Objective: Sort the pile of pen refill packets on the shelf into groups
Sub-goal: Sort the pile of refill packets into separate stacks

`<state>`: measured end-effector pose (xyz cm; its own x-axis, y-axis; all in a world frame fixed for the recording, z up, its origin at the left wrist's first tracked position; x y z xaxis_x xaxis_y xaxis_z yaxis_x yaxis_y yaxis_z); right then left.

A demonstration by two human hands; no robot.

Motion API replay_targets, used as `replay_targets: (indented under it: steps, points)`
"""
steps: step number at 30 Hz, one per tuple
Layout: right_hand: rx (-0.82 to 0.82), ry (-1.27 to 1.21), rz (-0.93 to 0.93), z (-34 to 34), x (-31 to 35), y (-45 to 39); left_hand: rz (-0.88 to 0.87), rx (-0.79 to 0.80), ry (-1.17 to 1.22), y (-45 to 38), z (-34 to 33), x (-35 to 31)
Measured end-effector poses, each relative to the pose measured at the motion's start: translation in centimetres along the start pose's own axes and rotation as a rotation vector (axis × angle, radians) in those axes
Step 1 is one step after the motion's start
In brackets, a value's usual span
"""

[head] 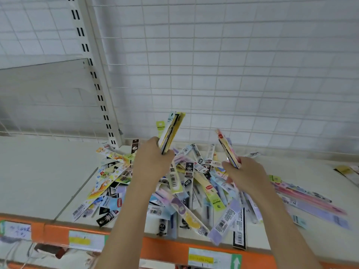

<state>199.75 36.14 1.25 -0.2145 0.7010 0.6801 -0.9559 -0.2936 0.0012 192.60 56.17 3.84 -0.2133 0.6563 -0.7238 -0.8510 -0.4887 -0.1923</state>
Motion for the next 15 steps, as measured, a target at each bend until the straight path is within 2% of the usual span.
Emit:
replay_targets:
  steps: [5, 9, 15]
  points:
    - [-0.123, -0.044, -0.025, 2.2, -2.2, 1.4, -0.034, 0.008, 0.279, 1.5, -2.1, -2.6]
    - [-0.205, -0.115, -0.021, 4.6, -4.9, 2.3, -0.111, 0.053, 0.344, 2.5, -3.6, -5.3]
    - [-0.338, -0.275, 0.028, 9.8, -9.3, 3.0, -0.093, 0.091, 0.564, 4.9, -8.8, -10.3]
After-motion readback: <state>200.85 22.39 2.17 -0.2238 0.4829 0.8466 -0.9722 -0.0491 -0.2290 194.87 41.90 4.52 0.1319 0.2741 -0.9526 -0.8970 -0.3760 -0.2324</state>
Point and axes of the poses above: each hand's wrist, its own y-axis away from the middle knuckle, its own z-axis out of the back of the hand, x = y × z, the point moved 1 cm from there along -y, towards the middle knuckle, and after that the axes turned 5 degrees about x, right-handed, at the moved point
